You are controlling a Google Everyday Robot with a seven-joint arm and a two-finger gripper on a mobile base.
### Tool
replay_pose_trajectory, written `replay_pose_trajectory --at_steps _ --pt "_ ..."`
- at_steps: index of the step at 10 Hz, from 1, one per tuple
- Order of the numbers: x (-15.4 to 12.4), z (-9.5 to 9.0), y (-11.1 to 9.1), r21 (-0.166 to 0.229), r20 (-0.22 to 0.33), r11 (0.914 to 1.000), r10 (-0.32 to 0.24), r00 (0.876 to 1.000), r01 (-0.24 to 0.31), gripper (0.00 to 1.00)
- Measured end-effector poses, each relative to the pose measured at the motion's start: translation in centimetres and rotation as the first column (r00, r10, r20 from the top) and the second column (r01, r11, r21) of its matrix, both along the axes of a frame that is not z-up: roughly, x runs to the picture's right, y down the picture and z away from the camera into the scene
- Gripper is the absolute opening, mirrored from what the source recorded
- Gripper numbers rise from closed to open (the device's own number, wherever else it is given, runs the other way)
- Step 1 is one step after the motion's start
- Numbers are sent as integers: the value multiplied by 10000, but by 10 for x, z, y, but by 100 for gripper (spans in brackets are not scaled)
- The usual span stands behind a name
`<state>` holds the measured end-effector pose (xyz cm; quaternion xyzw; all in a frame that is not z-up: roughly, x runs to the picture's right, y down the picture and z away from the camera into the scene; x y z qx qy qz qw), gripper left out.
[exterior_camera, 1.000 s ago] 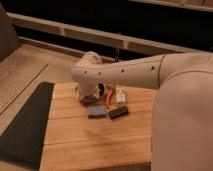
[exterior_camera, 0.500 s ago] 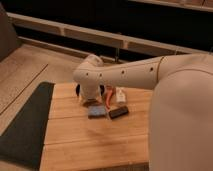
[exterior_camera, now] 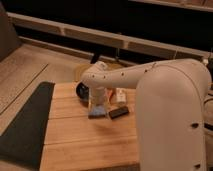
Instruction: Place the white sponge in the ceramic bowl
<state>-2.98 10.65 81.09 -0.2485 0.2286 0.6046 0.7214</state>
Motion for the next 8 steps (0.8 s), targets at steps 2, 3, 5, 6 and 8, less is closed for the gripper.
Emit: replay_pose_trajectory --at_steps 2,3,5,6,8 --pt "-1 -1 0 10 8 10000 -22 10000 22 65" --pt "3 -5 -1 53 -78 9999 -92 9999 93 65" --pt "12 -8 -3 155 -314 9992 -364 9988 369 65" --pt "7 -9 -4 172 -254 9987 -477 9985 482 65" --pt "-15 0 -9 349 178 9893 -1427 9896 1420 65"
